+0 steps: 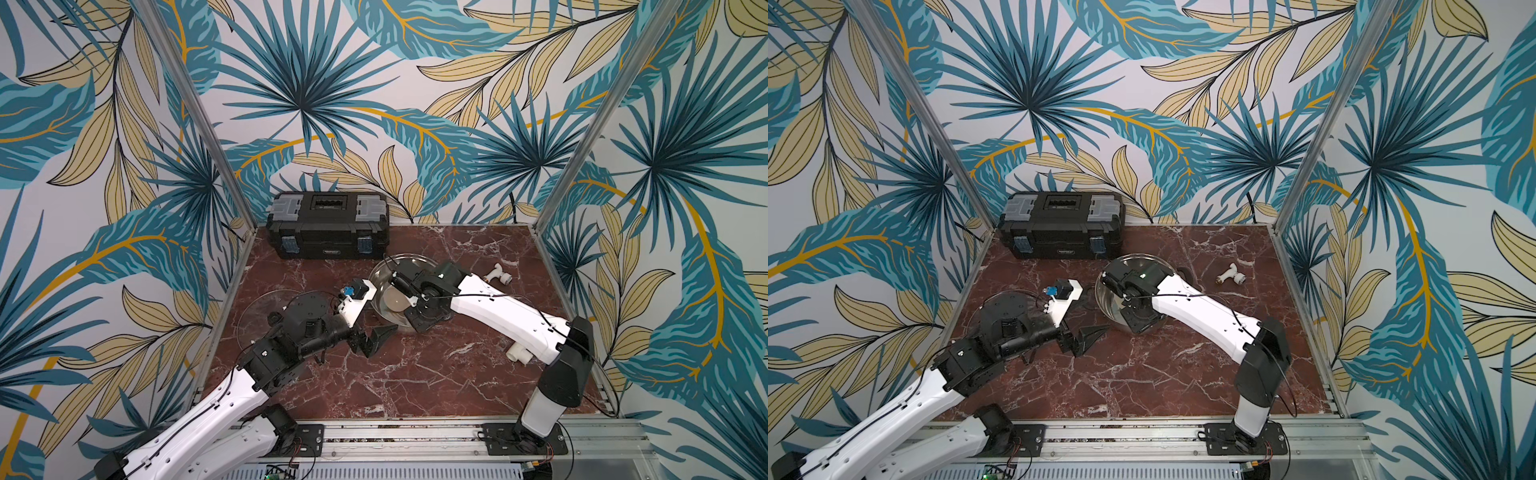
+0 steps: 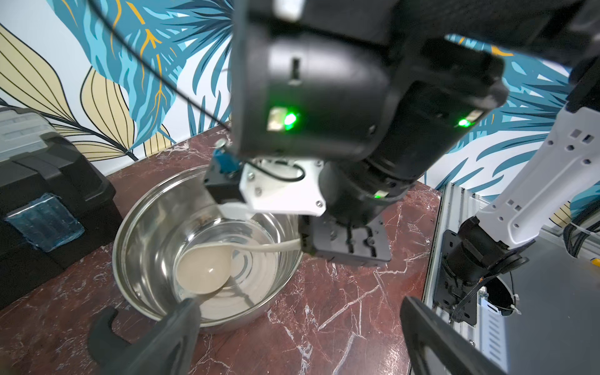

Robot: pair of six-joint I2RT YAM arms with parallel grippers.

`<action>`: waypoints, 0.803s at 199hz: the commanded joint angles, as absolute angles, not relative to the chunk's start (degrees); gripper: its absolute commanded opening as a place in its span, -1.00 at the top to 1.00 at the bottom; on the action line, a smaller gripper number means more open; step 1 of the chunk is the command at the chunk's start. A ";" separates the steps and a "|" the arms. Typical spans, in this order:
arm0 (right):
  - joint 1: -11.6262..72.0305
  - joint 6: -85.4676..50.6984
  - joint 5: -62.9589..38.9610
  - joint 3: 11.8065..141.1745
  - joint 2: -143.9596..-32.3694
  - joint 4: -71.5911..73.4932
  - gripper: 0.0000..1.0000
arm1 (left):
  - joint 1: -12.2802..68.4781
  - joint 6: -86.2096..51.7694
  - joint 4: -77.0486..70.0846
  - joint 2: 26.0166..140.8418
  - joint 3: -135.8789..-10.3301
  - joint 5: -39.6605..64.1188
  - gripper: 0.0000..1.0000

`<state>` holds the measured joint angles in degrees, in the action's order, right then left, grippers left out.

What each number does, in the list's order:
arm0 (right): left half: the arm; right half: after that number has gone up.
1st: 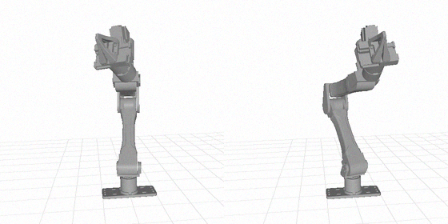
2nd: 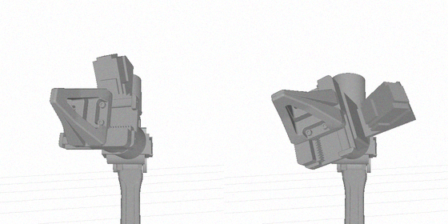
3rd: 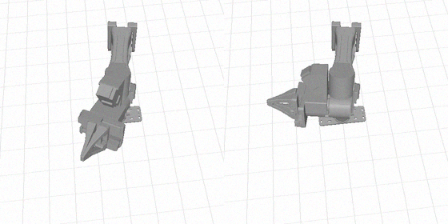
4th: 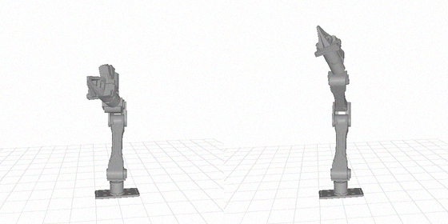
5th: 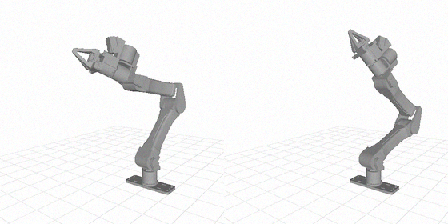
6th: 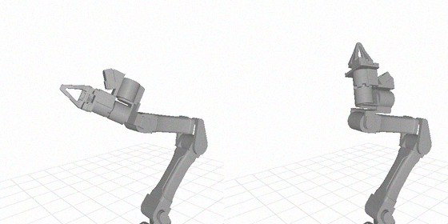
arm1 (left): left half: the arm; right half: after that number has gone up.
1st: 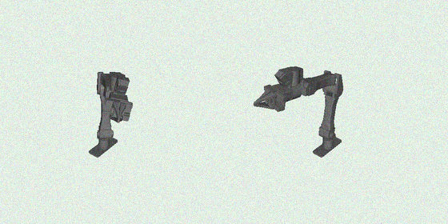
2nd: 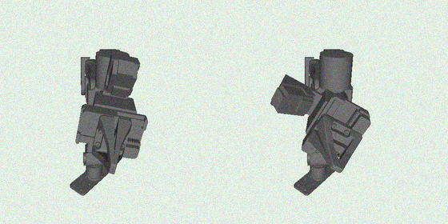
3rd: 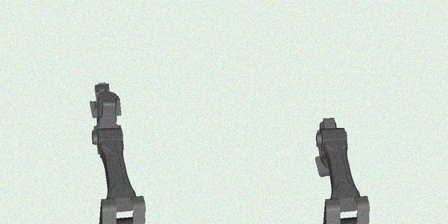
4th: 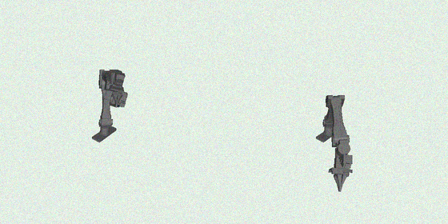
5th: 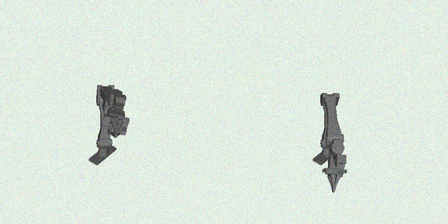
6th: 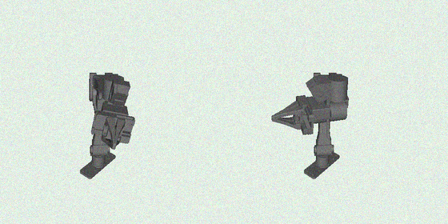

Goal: Stir the soup with a spoon
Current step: Stir the soup in the pan with a stick, then place the spoon at the center of the board.

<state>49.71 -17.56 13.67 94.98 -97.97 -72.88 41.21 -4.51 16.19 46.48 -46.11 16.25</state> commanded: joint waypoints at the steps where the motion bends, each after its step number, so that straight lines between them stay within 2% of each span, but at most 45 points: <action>1: 49.57 -19.99 17.54 91.53 -92.92 -73.71 1.00 | 41.37 -5.09 17.42 45.35 -44.66 15.80 -1.00; 55: 49.48 -19.69 20.02 93.40 -89.54 -75.27 1.00 | 41.46 -7.70 16.50 42.25 -44.08 12.94 -1.00; 88: 49.77 -20.26 18.74 94.76 -81.28 -70.87 1.00 | 41.40 -8.71 19.98 39.42 -45.71 5.85 -1.00; 113: 50.40 -18.89 6.50 90.19 -73.93 -64.18 1.00 | 41.39 -9.58 23.92 36.88 -45.89 -2.44 -1.00; 160: 52.34 -23.65 -18.65 73.57 -66.66 -49.47 1.00 | 41.39 -11.70 25.87 29.87 -44.00 -7.98 -1.00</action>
